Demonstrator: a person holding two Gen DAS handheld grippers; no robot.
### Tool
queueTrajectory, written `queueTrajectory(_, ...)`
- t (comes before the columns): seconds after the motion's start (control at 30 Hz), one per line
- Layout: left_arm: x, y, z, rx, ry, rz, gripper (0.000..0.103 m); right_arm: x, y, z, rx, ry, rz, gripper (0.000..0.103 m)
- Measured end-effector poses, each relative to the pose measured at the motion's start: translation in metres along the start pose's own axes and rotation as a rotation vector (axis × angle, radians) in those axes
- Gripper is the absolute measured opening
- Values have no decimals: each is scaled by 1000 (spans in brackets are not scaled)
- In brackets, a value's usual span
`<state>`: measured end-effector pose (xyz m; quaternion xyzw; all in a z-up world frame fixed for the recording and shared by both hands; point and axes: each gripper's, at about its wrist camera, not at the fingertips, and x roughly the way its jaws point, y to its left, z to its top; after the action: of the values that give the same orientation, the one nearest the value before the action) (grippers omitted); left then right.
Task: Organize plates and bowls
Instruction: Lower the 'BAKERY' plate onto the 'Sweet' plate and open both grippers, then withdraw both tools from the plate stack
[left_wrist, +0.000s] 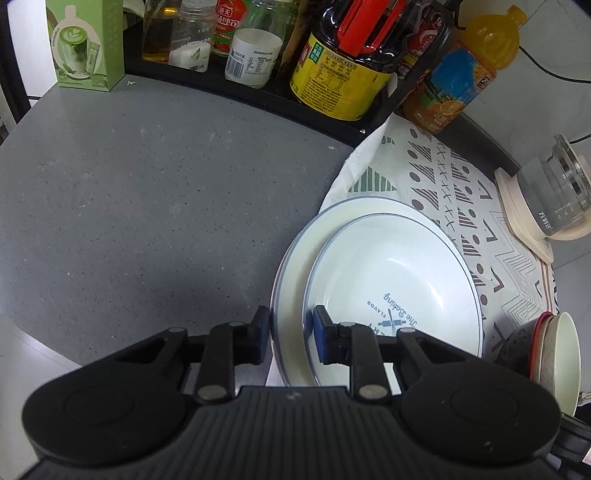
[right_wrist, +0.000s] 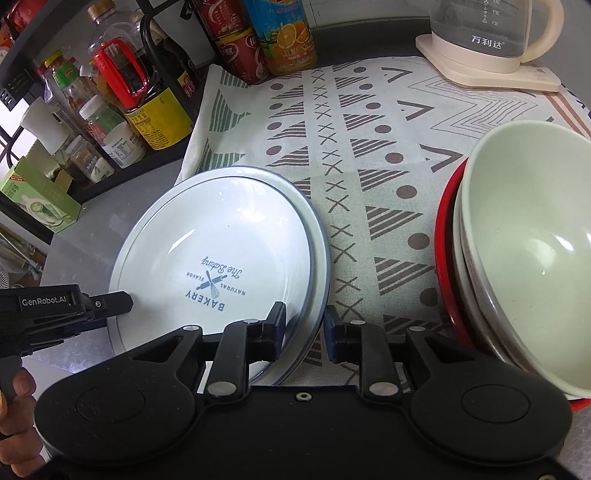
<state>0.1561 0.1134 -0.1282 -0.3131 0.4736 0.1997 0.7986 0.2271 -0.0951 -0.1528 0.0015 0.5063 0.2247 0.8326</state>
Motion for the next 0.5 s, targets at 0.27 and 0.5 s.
queueTrajectory(0.27, -1, -1, 6, -1, 19, 23, 24, 0, 1, 2, 2, 8, 7, 29)
queueTrajectory(0.5, -11, -6, 14, 12, 12, 57, 41, -16, 7, 8, -14, -24, 37, 50)
